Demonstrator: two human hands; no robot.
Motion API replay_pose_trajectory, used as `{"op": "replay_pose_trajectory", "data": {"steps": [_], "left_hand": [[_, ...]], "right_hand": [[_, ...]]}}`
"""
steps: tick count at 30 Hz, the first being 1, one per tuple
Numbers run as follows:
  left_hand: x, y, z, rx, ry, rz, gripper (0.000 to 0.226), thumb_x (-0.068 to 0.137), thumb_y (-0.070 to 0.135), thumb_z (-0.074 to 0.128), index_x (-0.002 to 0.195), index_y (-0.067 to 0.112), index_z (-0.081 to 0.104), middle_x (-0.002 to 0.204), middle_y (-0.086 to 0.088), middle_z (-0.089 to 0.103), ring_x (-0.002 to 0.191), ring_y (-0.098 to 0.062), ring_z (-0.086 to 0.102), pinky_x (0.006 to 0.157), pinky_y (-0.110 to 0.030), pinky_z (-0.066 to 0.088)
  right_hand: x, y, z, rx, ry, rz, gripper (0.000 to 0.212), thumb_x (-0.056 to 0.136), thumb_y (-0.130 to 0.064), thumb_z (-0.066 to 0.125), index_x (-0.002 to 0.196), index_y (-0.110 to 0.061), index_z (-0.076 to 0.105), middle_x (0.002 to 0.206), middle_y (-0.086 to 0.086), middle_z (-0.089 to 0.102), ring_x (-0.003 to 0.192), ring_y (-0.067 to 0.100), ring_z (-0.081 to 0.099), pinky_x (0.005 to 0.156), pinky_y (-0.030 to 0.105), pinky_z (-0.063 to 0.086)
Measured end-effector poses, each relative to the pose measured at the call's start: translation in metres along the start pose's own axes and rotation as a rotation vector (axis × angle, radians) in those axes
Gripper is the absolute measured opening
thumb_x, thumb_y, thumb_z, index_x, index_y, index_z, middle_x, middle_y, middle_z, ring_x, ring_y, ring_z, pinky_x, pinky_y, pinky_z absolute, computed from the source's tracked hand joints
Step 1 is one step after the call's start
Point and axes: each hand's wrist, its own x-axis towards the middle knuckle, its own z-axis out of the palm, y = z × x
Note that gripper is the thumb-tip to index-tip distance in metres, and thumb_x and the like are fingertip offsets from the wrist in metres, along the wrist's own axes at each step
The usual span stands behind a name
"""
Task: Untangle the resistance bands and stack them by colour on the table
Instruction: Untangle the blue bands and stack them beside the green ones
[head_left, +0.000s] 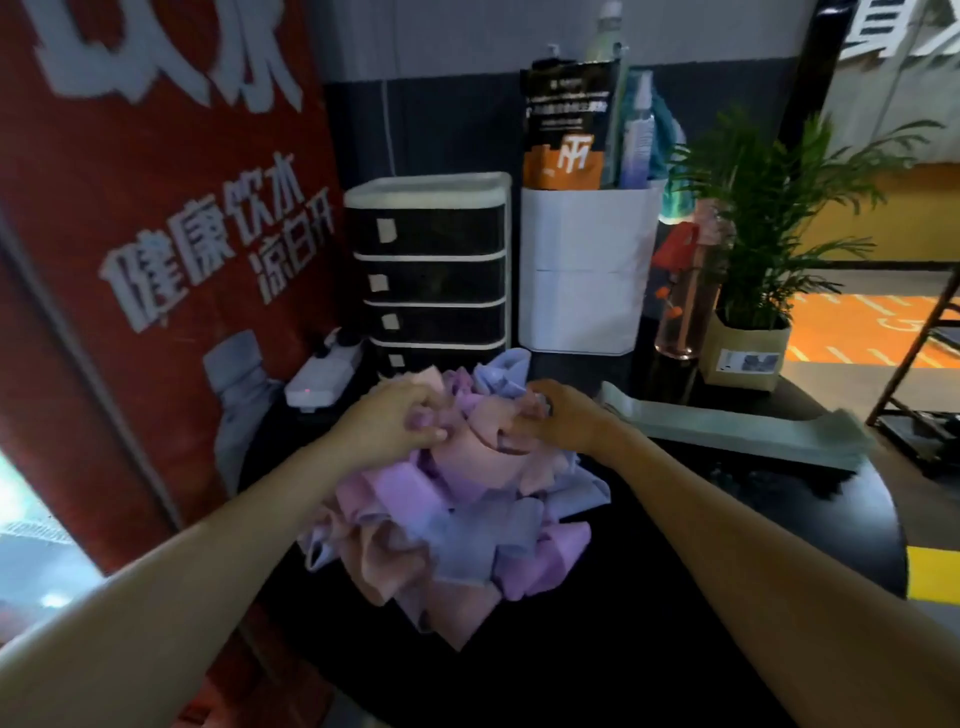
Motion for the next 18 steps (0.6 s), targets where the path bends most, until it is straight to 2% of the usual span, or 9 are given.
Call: {"op": "replay_pose_trajectory", "data": {"steps": [2,4,5,7,9,10,12,16,18], "left_hand": [[-0.020,-0.014,0.000,-0.068,-0.002,0.013,0.064,0.065,0.057,0.057,0.110,0.012,0.065,0.117,0.001,0.058,0.113,-0.011,0.049,0.092,-0.017,0.034],[-0.037,-0.022,0.000,-0.119,-0.002,-0.045,0.045,0.077,0.036,0.068,0.111,0.007,0.064,0.117,-0.001,0.054,0.108,-0.006,0.048,0.080,-0.008,0.029],[-0.043,-0.029,0.001,-0.136,-0.005,-0.087,0.039,0.080,0.025,0.071,0.114,0.007,0.062,0.115,-0.002,0.054,0.107,-0.009,0.050,0.076,-0.007,0.029],[-0.050,-0.044,0.006,-0.192,-0.014,-0.154,0.046,0.076,0.033,0.075,0.115,0.015,0.060,0.111,-0.001,0.049,0.110,-0.018,0.053,0.079,-0.011,0.032],[-0.055,-0.059,0.012,-0.167,-0.004,-0.184,0.057,0.070,0.051,0.070,0.119,0.022,0.058,0.122,-0.001,0.042,0.118,-0.020,0.045,0.096,-0.019,0.033],[-0.057,-0.063,0.014,-0.143,-0.001,-0.220,0.059,0.074,0.050,0.070,0.124,0.024,0.054,0.129,-0.002,0.036,0.122,-0.021,0.040,0.103,-0.023,0.030],[-0.059,-0.069,0.018,-0.158,-0.014,-0.311,0.065,0.076,0.043,0.072,0.133,0.026,0.045,0.132,-0.005,0.031,0.126,-0.023,0.037,0.108,-0.028,0.030],[-0.056,-0.071,0.022,-0.230,0.000,-0.339,0.096,0.046,0.062,0.069,0.132,0.030,0.042,0.128,-0.006,0.044,0.119,-0.023,0.046,0.101,-0.035,0.042],[-0.050,-0.073,0.022,-0.329,0.043,-0.338,0.091,0.048,0.058,0.074,0.128,0.025,0.046,0.124,-0.003,0.050,0.111,-0.019,0.053,0.094,-0.033,0.046]], "right_hand": [[0.003,-0.009,0.011,-0.003,-0.003,0.002,0.023,0.083,-0.034,0.067,0.083,-0.020,0.050,0.091,0.000,0.049,0.088,0.015,0.048,0.072,0.022,0.034],[0.005,-0.016,0.021,0.041,0.003,0.033,0.029,0.079,-0.036,0.071,0.076,-0.027,0.043,0.086,-0.003,0.051,0.083,0.015,0.048,0.077,0.025,0.038],[0.008,-0.017,0.027,0.049,0.012,0.020,0.034,0.078,-0.034,0.073,0.073,-0.029,0.040,0.080,-0.005,0.048,0.081,0.016,0.048,0.077,0.026,0.039],[0.011,-0.019,0.036,0.012,0.025,-0.012,0.043,0.077,-0.029,0.074,0.067,-0.028,0.033,0.070,-0.009,0.039,0.074,0.015,0.044,0.070,0.025,0.035],[0.012,-0.024,0.042,-0.013,0.008,-0.014,0.030,0.076,-0.032,0.075,0.077,-0.024,0.045,0.075,-0.008,0.041,0.080,0.015,0.042,0.073,0.024,0.033],[0.013,-0.025,0.045,-0.018,-0.002,-0.023,0.030,0.075,-0.033,0.075,0.092,-0.020,0.052,0.082,-0.007,0.045,0.084,0.015,0.044,0.075,0.025,0.035],[0.015,-0.026,0.050,-0.025,0.016,-0.041,0.046,0.075,-0.030,0.074,0.114,-0.017,0.054,0.097,-0.005,0.051,0.094,0.018,0.052,0.080,0.027,0.041],[0.013,-0.033,0.054,-0.018,0.119,-0.005,0.035,0.079,-0.018,0.066,0.113,-0.018,0.059,0.106,0.004,0.062,0.104,0.024,0.058,0.080,0.026,0.041],[0.017,-0.038,0.048,-0.045,0.164,-0.044,0.028,0.082,-0.015,0.063,0.109,-0.018,0.061,0.094,0.001,0.059,0.099,0.026,0.060,0.074,0.024,0.041]]}}
